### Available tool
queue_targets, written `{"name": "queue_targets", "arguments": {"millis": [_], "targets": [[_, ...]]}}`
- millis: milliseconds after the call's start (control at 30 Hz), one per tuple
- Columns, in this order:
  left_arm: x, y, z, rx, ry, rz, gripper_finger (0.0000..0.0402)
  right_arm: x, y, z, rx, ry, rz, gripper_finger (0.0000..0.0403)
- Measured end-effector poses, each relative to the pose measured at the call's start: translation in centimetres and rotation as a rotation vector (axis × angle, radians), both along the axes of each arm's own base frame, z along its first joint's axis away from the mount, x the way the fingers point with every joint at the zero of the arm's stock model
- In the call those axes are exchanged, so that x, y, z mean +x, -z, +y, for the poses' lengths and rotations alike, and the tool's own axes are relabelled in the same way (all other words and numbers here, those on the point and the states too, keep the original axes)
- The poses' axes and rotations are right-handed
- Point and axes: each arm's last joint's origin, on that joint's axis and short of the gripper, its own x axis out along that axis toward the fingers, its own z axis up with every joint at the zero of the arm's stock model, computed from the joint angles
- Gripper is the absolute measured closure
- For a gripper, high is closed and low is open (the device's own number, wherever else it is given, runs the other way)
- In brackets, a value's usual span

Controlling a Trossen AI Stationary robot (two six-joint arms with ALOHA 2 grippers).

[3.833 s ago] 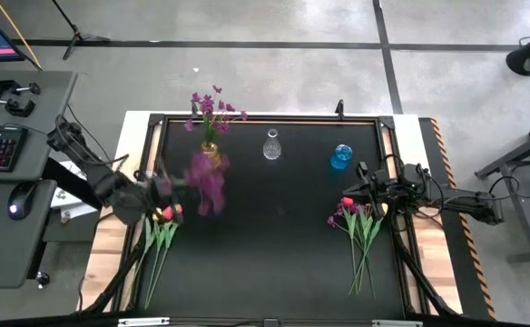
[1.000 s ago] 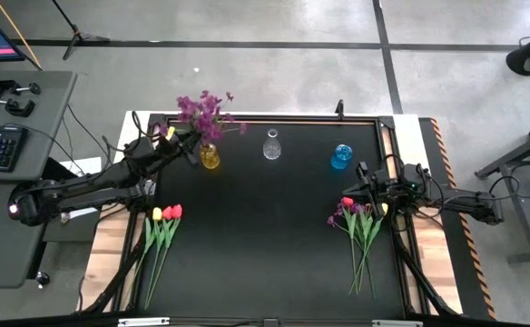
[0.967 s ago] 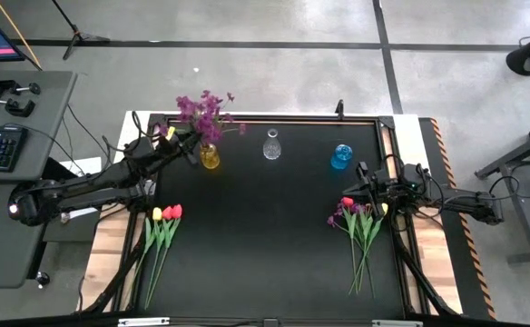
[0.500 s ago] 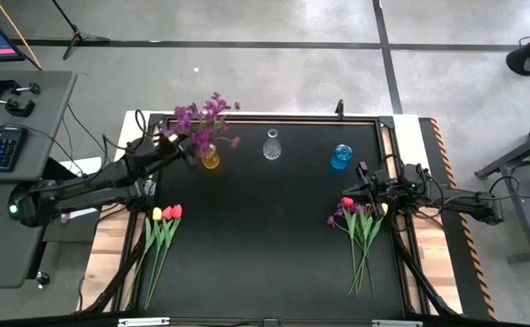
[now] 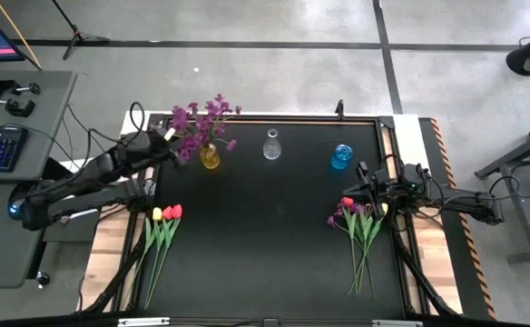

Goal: Sort flowers into vase by color
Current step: Put the left purple flowers into the yellow flower vase

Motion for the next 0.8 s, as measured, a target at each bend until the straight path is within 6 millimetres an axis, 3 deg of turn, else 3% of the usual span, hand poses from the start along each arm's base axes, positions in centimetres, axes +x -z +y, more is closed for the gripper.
{"name": "queue_targets", "arguments": {"millis": [267, 800], "targets": [[-1.0, -0.8, -0.5, -0.118, -0.034, 0.052, 0.016, 0.0, 0.0, 0.0, 0.0, 0.0, 0.0, 0.0402], [-3.1, -6.7, -1.8, -0.143, -0.004, -0.068, 0.016, 0.0, 0.0, 0.0, 0.0, 0.0, 0.0, 0.0402]]}}
